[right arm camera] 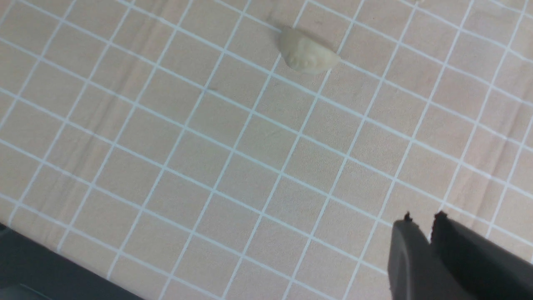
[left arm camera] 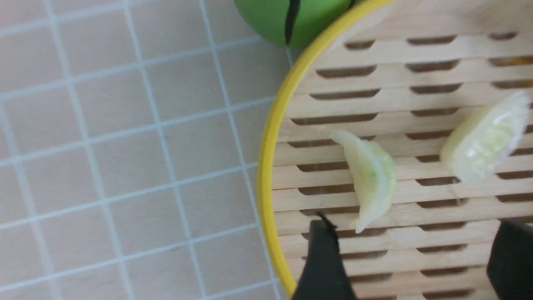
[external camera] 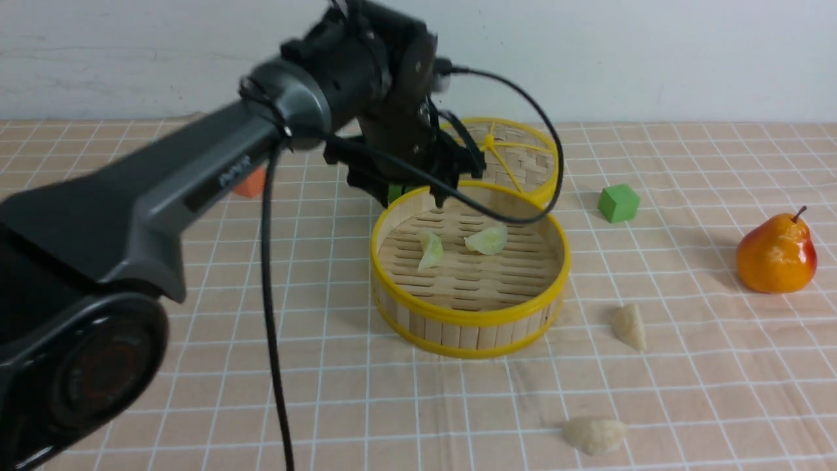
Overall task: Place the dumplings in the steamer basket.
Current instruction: Use the right arm to grab a dumpling
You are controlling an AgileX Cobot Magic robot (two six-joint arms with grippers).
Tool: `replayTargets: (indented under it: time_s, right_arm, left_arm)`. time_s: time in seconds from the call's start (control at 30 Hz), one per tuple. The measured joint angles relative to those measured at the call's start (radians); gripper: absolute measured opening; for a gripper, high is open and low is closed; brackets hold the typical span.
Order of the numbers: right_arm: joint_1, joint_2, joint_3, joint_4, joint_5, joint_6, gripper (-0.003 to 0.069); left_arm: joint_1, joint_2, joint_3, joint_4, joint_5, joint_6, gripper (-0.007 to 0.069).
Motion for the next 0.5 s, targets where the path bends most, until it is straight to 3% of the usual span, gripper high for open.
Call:
replayTargets:
  time_s: [0.07, 0.23, 0.33, 0.5]
  right_arm:
    - [0.0, 0.032, 0.0, -0.004, -0.019, 0.011, 0.0086]
    - [-0.048, 0.195, 0.0, 0.008, -0.143, 0.035, 0.0086]
    - [-0.105, 0.283, 0.0, 0.05, -0.177, -0.025, 0.0086]
    - [-0.177, 0.406, -0.011, 0.176, -0.191, -0.221, 0.0086]
  left_arm:
    - [0.0, -0.044, -0.009, 0.013, 0.03, 0.022, 0.0419]
    - [-0.001, -0.253, -0.017, 0.051, 0.095, 0.101, 0.016]
    - [-0.002, -0.377, 0.031, 0.055, 0.095, 0.117, 0.0013]
    - [-0.002, -0.559, 0.215, 0.048, 0.095, 0.121, -0.0014]
